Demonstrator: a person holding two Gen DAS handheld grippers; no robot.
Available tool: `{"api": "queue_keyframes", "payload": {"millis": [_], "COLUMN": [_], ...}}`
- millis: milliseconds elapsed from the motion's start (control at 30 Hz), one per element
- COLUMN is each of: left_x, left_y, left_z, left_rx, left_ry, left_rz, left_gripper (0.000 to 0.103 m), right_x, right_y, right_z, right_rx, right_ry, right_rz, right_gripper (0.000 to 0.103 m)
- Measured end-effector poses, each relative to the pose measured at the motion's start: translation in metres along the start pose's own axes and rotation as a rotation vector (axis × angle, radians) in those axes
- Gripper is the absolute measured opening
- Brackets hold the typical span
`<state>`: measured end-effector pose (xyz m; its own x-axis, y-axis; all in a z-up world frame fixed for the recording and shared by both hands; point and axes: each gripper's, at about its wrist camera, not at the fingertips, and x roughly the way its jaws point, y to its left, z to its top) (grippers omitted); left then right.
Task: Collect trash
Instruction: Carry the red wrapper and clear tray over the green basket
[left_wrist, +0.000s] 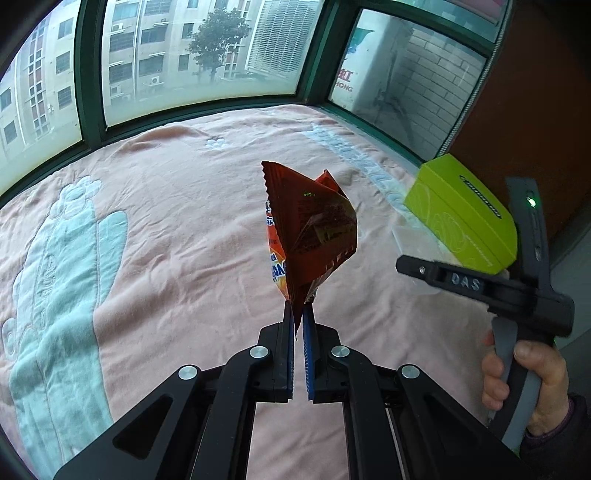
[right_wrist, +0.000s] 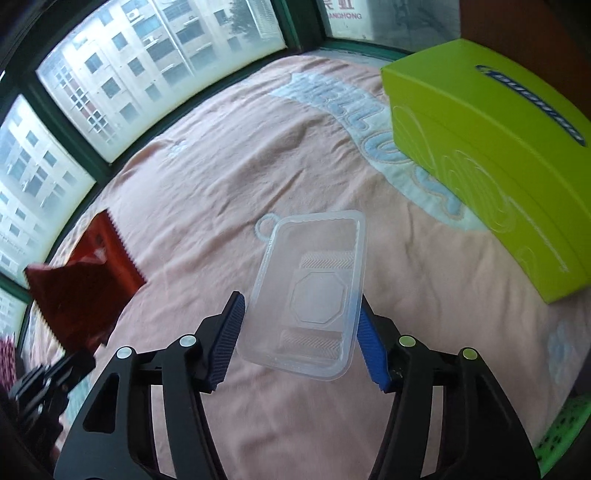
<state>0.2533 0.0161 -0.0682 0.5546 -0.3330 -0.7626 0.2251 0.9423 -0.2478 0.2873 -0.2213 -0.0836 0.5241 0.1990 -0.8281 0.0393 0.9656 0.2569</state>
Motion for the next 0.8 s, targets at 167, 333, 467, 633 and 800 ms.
{"api": "queue_keyframes", "payload": {"millis": [167,333,467,633,800], "left_x": [-0.018,-0.036,-0.050,-0.063,-0.071], "left_y": [-0.021,-0.046,-0.071,-0.104,-0.135], "left_z": [-0.010,-0.025,-0.038,-0.057,-0.073], "left_rx": [0.021,0.039,0.062,0.091,0.127], "left_ry": [-0.011,-0.023,-0.028,-0.025,-0.016], "left_rz": [-0.027,-0.061,-0.091,-0.131,-0.170], "left_gripper": [0.005,0.005,0.005,0.005,0.005], "right_x": [-0.038,-0.079,-0.109,-0.143,-0.171], "right_y": [-0.008,-0.022,-0.034,-0.045,-0.063], "right_z": [-0.023,-0.051,-0.073,-0.097,-0.123], "right_rx": [0.012,0.026,0.034,0.022,0.022], "right_ry": [-0.029,-0.059,-0.085,-0.127,-0.166], "right_rz": [0.028,0.035,0.030,-0.005,-0.060], "right_gripper": [0.059,0.059,0.059,0.059,0.059]}}
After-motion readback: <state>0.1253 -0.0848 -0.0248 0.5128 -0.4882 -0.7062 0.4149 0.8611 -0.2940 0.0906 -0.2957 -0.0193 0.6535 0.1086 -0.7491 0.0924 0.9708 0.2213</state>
